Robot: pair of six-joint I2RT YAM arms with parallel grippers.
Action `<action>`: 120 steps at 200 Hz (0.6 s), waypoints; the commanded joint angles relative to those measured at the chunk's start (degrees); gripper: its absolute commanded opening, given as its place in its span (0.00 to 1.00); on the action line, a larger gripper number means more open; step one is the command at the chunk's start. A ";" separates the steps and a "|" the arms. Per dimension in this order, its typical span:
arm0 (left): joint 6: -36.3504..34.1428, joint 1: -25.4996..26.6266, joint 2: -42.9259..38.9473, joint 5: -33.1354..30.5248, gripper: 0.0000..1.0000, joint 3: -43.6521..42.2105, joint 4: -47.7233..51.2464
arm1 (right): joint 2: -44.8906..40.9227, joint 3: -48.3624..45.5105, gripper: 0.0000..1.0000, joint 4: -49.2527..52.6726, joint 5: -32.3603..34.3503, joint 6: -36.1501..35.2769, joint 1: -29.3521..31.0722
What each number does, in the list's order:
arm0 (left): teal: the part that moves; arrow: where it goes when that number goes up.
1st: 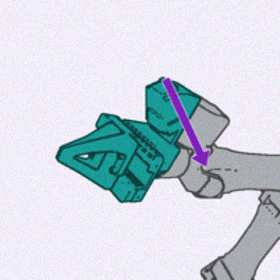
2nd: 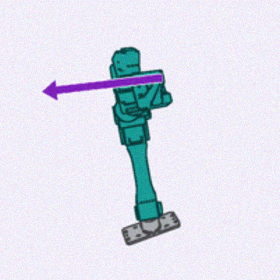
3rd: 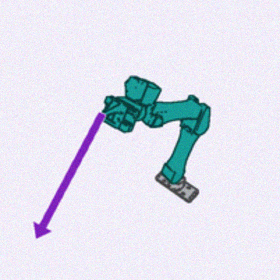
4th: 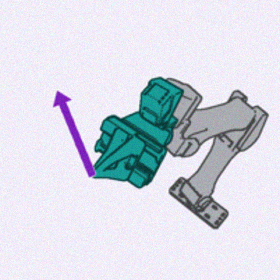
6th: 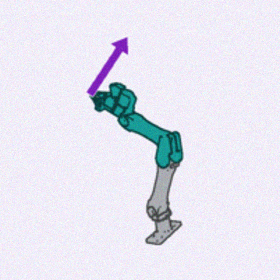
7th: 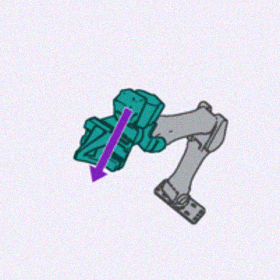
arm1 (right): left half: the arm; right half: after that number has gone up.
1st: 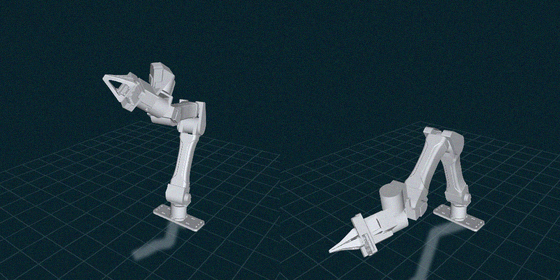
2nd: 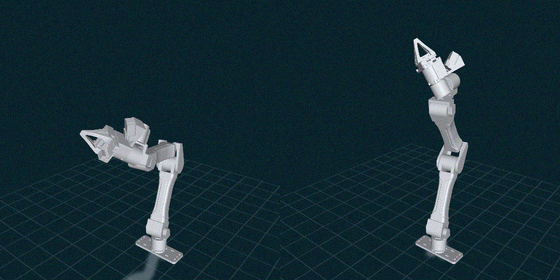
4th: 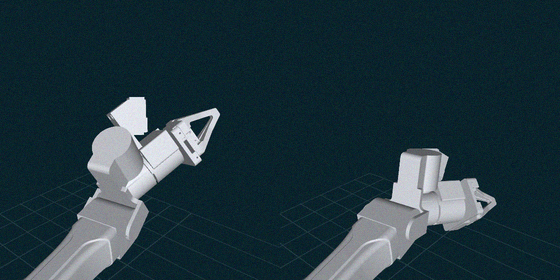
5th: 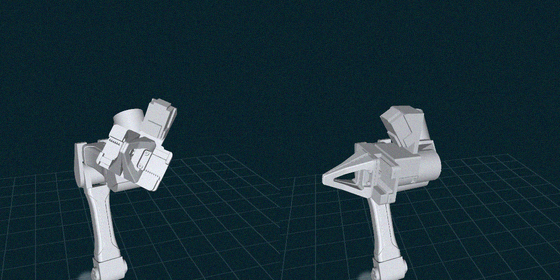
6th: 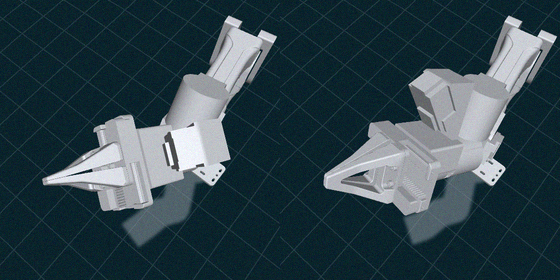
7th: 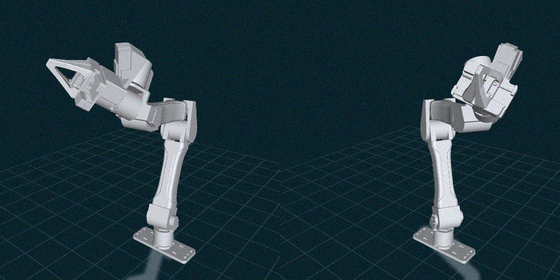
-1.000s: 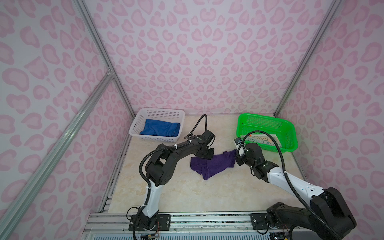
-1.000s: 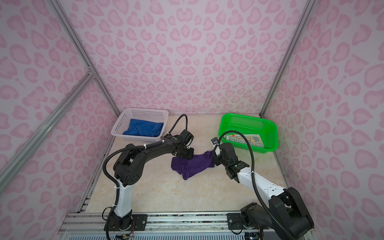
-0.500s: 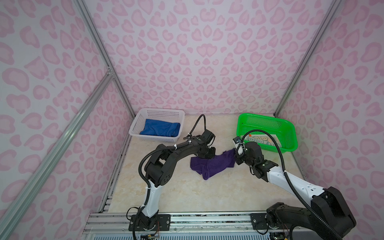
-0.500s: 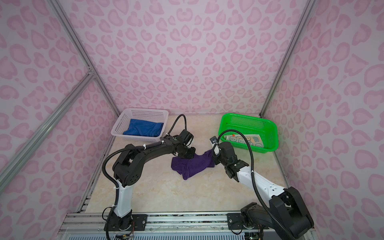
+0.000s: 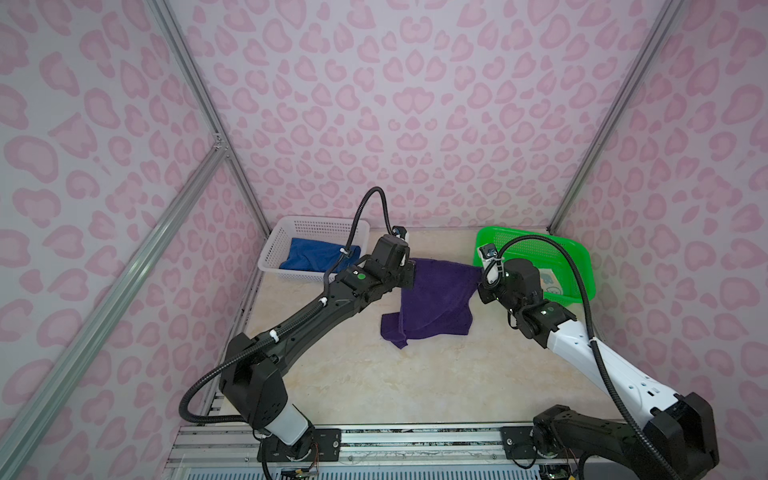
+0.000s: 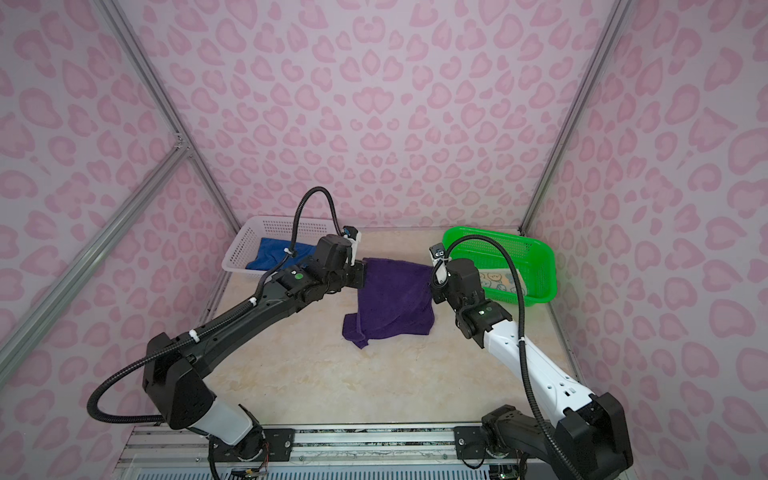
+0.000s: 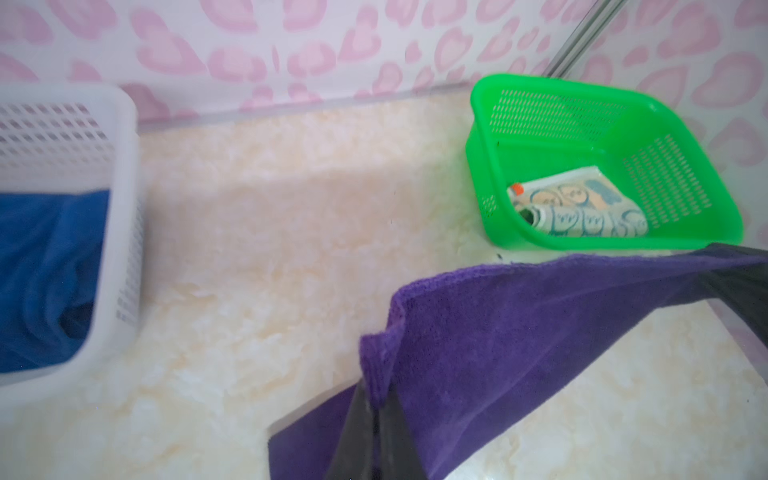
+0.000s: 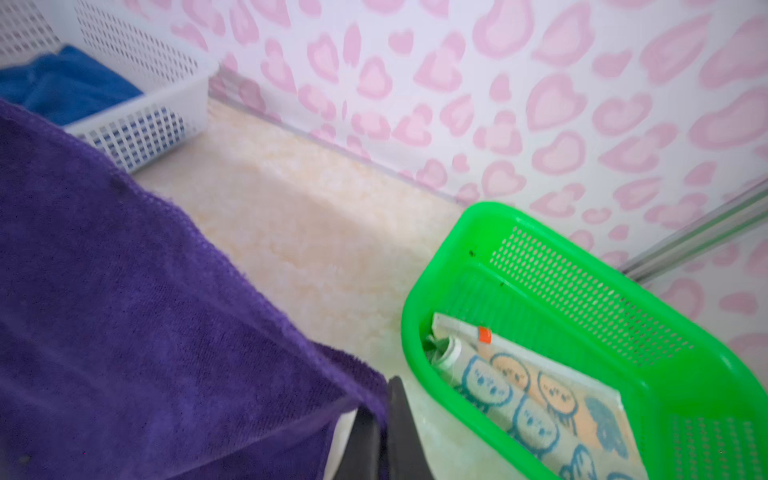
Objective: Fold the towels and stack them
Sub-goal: 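Lift the purple towel with both grippers and spread its edge apart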
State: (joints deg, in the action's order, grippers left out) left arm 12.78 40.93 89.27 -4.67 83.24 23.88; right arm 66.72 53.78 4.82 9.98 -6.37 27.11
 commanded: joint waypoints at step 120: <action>-5.75 0.15 -22.22 11.20 0.02 17.83 3.56 | -13.16 28.30 0.00 9.93 -15.71 -6.60 3.85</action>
State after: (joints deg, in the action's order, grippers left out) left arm 4.78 41.19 70.04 1.28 100.71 29.23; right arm 55.29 80.55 15.03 -1.76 -14.63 30.24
